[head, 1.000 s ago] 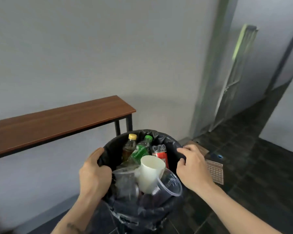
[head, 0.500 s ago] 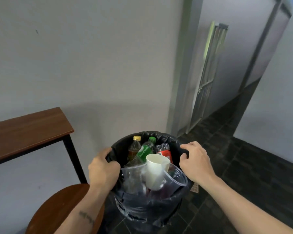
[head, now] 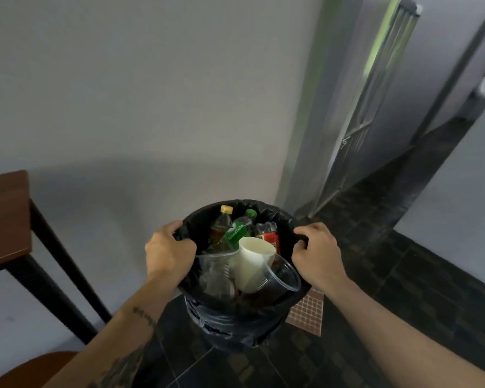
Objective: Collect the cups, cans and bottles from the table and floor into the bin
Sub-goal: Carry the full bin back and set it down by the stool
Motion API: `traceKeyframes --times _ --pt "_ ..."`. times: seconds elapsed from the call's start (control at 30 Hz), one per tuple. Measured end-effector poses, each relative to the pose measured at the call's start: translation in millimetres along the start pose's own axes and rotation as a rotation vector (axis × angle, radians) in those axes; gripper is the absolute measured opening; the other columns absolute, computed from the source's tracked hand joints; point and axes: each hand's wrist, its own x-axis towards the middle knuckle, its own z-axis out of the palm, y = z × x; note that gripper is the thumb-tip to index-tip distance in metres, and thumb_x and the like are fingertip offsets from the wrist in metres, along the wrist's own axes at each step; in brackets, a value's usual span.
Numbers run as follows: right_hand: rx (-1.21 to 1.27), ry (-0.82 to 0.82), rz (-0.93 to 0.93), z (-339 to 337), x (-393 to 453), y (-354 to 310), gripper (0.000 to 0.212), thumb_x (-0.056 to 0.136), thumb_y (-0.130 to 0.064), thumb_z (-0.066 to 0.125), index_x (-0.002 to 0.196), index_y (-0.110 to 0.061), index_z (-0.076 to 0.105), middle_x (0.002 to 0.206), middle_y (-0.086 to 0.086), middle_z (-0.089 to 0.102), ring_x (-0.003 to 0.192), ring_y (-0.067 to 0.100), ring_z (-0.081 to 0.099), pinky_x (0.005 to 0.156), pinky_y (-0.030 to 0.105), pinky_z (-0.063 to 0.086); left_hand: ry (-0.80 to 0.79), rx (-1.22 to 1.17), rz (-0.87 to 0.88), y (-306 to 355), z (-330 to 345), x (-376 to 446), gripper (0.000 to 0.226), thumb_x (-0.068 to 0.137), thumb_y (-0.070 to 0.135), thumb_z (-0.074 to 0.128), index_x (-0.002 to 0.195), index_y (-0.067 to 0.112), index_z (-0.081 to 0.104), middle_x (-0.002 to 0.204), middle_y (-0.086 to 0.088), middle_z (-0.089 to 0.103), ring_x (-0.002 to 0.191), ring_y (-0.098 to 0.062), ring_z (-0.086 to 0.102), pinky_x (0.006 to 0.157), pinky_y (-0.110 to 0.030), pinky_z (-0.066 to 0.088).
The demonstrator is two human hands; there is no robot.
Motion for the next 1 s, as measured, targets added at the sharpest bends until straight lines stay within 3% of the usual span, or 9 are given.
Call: traceKeyframes --times 0.1,0.23,0.33,0.43,0.5,0.63,0.8,0.93,1.0 --pt "0.013 -0.069 -0.057 29 51 16 0.033 0.091 -0.012 0.057 0.122 -0.015 0.066 0.125 0.002 0.055 0.109 0.02 0.057 0.088 0.026 0.045 0.071 -0.009 -0.104 -12 28 36 0.054 0.084 0.0 0.051 0.133 0.018 0.064 0.114 -0.006 0.064 0.09 -0.024 0.058 0.077 -0.029 0.05" --pt "0.03 -0.195 -0.114 70 116 29 0.036 0.091 -0.014 0.054 0.126 -0.016 0.063 0.129 0.001 0.051 0.113 0.023 0.055 0.086 0.027 0.04 0.176 0.014 -0.255 -29 59 71 0.056 0.084 -0.001 0.049 0.135 0.018 0.064 0.109 -0.007 0.065 0.08 -0.021 0.061 0.07 -0.025 0.051" --pt "-0.006 -0.315 -0.196 109 146 32 0.037 0.091 -0.016 0.054 0.127 -0.018 0.061 0.129 0.001 0.048 0.113 0.023 0.054 0.09 0.031 0.045 0.244 0.053 -0.343 -48 73 82 0.056 0.083 -0.002 0.049 0.133 0.018 0.065 0.096 -0.006 0.065 0.068 -0.012 0.059 0.055 -0.018 0.046" --pt "-0.058 -0.492 -0.226 170 163 29 0.043 0.089 -0.018 0.056 0.131 -0.021 0.056 0.133 0.002 0.043 0.112 0.026 0.055 0.088 0.036 0.049 0.343 0.079 -0.452 -85 85 101 0.057 0.082 -0.002 0.05 0.133 0.02 0.064 0.107 -0.008 0.07 0.08 -0.021 0.063 0.072 -0.023 0.05" --pt "-0.044 -0.483 -0.195 182 160 37 0.049 0.086 -0.018 0.058 0.134 -0.025 0.05 0.136 0.003 0.04 0.115 0.028 0.052 0.086 0.038 0.05 0.33 0.097 -0.392 -93 92 102 0.058 0.083 -0.002 0.05 0.135 0.019 0.062 0.117 -0.005 0.066 0.099 -0.023 0.061 0.086 -0.024 0.047" --pt "-0.03 -0.613 -0.158 288 147 63 0.058 0.082 -0.015 0.062 0.136 -0.025 0.045 0.14 0.007 0.037 0.119 0.033 0.047 0.089 0.042 0.048 0.371 0.149 -0.449 -187 110 136 0.059 0.084 -0.003 0.049 0.138 0.016 0.061 0.136 -0.004 0.062 0.123 -0.025 0.057 0.102 -0.025 0.044" --pt "-0.039 -0.684 -0.119 420 118 108 0.057 0.083 -0.009 0.061 0.138 -0.017 0.047 0.14 0.009 0.038 0.121 0.034 0.045 0.089 0.034 0.039 0.286 0.234 -0.49 -335 128 173 0.055 0.086 0.001 0.051 0.138 0.017 0.061 0.135 -0.006 0.063 0.121 -0.024 0.06 0.099 -0.025 0.047" --pt "-0.008 -0.765 -0.111 518 95 146 0.055 0.085 -0.009 0.058 0.138 -0.017 0.047 0.139 0.005 0.038 0.119 0.031 0.05 0.094 0.037 0.048 0.236 0.272 -0.548 -449 144 194 0.056 0.087 0.001 0.051 0.139 0.018 0.06 0.131 -0.007 0.065 0.102 -0.016 0.065 0.073 -0.007 0.045" --pt "-0.012 -0.795 -0.116 564 85 158 0.055 0.085 -0.009 0.056 0.138 -0.018 0.047 0.139 0.003 0.038 0.119 0.029 0.05 0.096 0.041 0.05 0.263 0.251 -0.593 -495 154 201 0.057 0.085 -0.001 0.049 0.137 0.018 0.061 0.127 -0.007 0.066 0.089 -0.018 0.068 0.061 -0.014 0.052"
